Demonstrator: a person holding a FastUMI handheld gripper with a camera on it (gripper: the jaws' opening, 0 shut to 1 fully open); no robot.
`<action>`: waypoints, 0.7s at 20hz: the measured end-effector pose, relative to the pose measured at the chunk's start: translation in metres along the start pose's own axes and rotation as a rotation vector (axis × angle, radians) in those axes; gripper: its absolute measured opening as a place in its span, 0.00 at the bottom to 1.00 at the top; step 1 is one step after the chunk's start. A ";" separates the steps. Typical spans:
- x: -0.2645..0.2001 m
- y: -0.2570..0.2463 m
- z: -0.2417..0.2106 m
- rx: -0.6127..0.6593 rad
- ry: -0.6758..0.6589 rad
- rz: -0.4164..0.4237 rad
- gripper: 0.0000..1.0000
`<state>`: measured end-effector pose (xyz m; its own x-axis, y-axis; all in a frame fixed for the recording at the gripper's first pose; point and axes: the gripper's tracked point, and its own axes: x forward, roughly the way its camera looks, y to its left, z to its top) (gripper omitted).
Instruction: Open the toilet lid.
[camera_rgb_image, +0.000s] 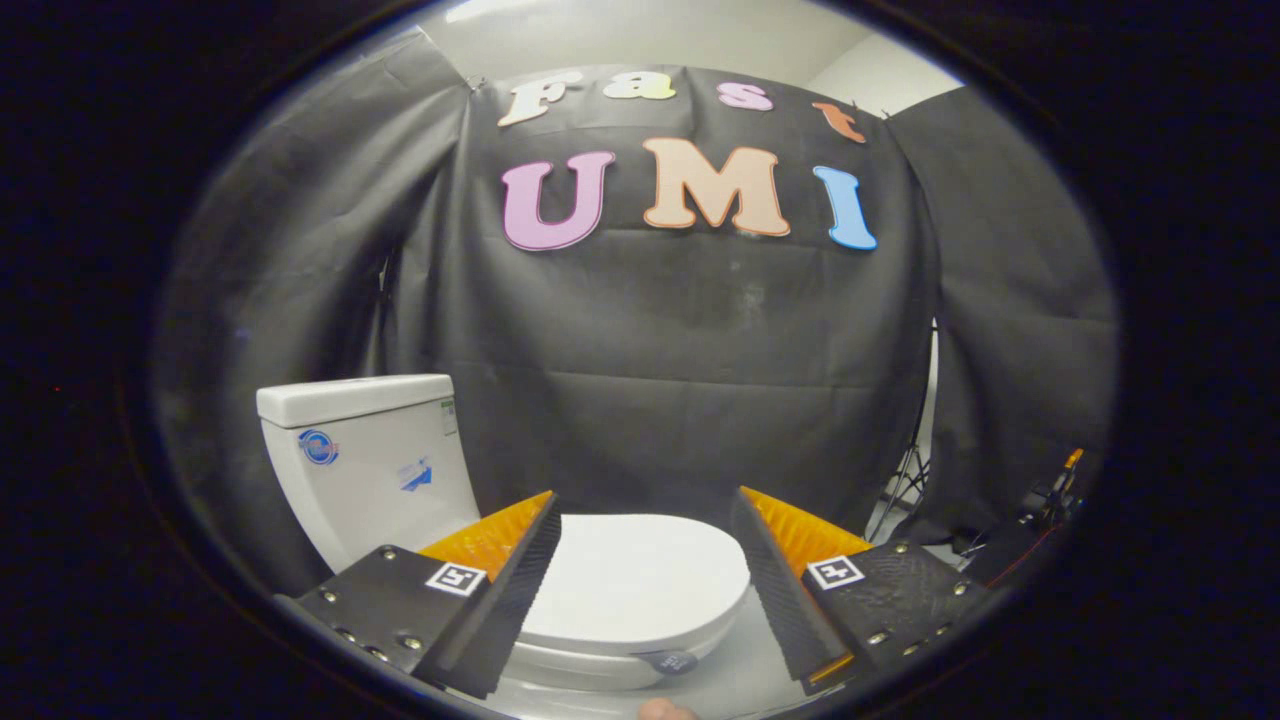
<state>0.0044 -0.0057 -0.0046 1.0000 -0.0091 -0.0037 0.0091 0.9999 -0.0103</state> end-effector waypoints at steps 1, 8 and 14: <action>0.001 -0.002 -0.002 -0.004 0.004 0.000 1.00; 0.008 -0.014 -0.019 -0.008 0.035 -0.007 1.00; 0.021 -0.046 -0.059 0.070 0.142 -0.057 1.00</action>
<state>0.0249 -0.0528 -0.0636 0.9872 -0.0622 -0.1469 0.0709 0.9960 0.0548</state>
